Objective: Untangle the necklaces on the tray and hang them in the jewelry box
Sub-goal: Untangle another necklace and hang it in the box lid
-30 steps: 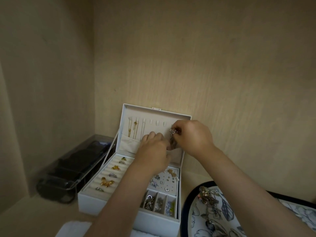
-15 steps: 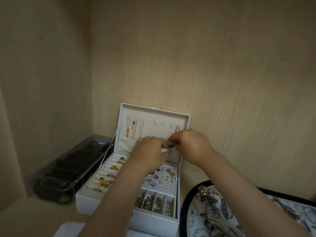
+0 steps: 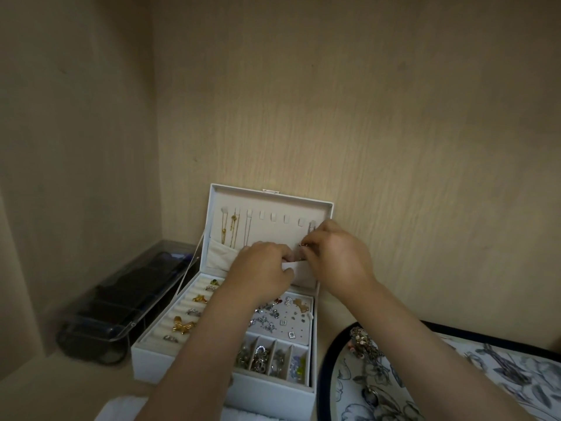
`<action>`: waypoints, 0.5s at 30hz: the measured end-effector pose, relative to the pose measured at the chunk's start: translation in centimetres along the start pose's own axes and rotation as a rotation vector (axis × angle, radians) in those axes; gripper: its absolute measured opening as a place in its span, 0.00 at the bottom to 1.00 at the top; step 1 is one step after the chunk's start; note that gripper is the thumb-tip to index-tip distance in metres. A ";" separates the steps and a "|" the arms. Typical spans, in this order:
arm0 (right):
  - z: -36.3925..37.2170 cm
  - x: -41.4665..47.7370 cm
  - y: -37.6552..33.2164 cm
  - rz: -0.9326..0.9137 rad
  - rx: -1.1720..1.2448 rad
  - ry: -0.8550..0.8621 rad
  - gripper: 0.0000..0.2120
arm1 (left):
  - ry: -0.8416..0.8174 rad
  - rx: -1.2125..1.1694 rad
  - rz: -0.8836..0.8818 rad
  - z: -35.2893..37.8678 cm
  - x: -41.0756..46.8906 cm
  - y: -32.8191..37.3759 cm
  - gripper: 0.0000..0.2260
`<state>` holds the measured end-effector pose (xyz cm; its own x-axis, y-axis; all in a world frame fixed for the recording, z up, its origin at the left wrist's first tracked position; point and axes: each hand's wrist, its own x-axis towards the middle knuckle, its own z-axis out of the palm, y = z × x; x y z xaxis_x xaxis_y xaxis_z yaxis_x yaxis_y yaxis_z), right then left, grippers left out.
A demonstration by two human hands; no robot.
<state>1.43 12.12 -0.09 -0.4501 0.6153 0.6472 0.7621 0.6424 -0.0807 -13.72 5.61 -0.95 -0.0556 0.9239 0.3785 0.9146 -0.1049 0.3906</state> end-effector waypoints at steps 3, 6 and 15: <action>0.0 0.2 0.4 -0.041 -0.068 0.001 0.10 | 0.007 0.014 0.014 0.2 0.1 0.0 0.15; -0.1 0.1 0.3 -0.126 -0.107 -0.087 0.10 | 0.022 0.022 0.019 0.3 0.2 0.0 0.13; -1.8 -2.3 1.7 -0.031 0.291 -0.242 0.17 | 0.062 0.122 0.074 0.7 0.1 1.5 0.15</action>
<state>4.62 10.94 -0.33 -0.5942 0.6614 0.4577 0.5983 0.7437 -0.2981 -12.08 5.82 -0.94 -0.0079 0.8905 0.4549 0.9587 -0.1226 0.2566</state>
